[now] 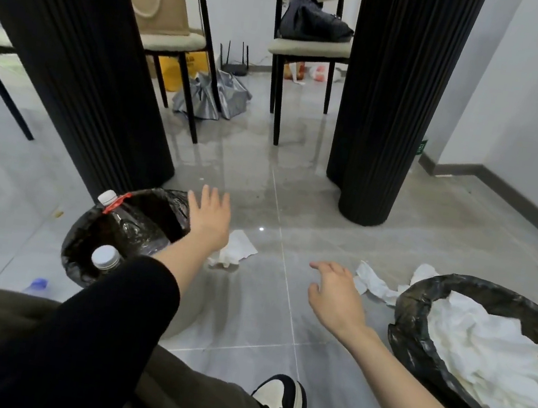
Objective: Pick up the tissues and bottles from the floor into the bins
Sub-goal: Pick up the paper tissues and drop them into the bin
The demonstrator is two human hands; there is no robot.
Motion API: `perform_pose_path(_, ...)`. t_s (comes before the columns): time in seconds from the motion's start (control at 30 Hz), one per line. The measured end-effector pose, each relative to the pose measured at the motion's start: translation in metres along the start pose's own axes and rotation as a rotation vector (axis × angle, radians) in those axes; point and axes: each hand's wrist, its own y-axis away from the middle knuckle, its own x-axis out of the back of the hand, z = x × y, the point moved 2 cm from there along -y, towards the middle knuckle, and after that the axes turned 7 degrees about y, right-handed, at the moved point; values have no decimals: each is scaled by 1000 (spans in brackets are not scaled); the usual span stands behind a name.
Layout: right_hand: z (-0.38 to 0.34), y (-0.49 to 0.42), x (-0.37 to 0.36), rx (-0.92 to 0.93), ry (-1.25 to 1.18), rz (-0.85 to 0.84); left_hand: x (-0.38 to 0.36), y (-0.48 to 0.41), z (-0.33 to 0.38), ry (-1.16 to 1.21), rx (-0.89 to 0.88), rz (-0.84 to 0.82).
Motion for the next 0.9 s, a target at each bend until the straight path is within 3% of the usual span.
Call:
perform_pose_path(0.1, -7, -7, 14, 5, -32, 22, 61, -16, 6, 49, -188, 69)
perform_pose_path(0.23, -23, -20, 39, 21, -57, 48, 130, -27, 21, -60, -358, 108)
perform_pose_path(0.37, -34, -37, 63, 43, -93, 85, 153, -35, 21, -7, -403, 150)
perform_pose_path(0.67, -41, -62, 59, 68, -88, 77, 95, -24, 3, 624, -271, 181)
perform_pose_path(0.9, -27, -74, 24, 50, -88, -19, 5, -29, 29, 927, -139, 127)
